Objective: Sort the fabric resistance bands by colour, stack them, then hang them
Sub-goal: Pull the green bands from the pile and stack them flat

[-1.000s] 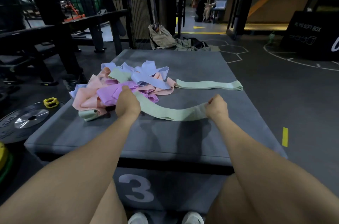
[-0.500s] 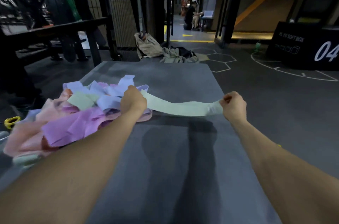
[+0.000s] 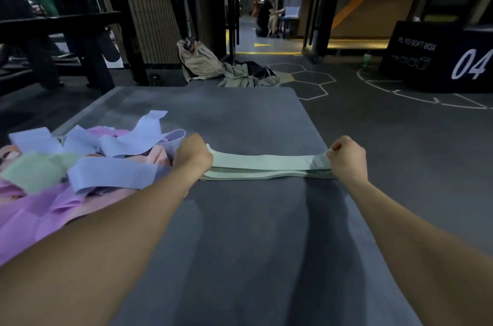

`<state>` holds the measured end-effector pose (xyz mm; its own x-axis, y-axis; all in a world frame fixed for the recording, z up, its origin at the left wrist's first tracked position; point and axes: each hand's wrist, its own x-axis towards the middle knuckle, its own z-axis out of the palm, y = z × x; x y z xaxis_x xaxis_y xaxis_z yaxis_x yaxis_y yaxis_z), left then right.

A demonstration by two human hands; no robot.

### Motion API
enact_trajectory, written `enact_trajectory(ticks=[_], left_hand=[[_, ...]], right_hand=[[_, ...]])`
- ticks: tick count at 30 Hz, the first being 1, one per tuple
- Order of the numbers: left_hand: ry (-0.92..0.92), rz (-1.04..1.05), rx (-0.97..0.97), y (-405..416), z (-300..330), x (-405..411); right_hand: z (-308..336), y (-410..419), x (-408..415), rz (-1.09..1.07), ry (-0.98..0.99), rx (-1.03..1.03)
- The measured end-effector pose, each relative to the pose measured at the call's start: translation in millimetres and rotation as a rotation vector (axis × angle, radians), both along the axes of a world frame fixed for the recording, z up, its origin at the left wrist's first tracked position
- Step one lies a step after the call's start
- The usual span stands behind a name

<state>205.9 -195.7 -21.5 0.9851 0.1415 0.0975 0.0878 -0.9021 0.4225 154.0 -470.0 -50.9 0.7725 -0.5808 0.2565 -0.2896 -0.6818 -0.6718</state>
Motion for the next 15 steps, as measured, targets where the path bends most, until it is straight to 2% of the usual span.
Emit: enact_trajectory(ticks=[9,12,15], left_hand=[[0.1,-0.046,0.069,4.8,-6.9,0.3],[0.092,-0.092,0.01,10.8,-8.1,4.6],[-0.008,-0.209,0.062,18.3,-6.5,10.0]], right_hand=[[-6.7,3.7,0.9,0.047,0.044,-0.061],[-5.0,7.8,-1.0,0.043,0.104,-0.232],[4.9,17.7,-0.6,0.093,0.068,-0.433]])
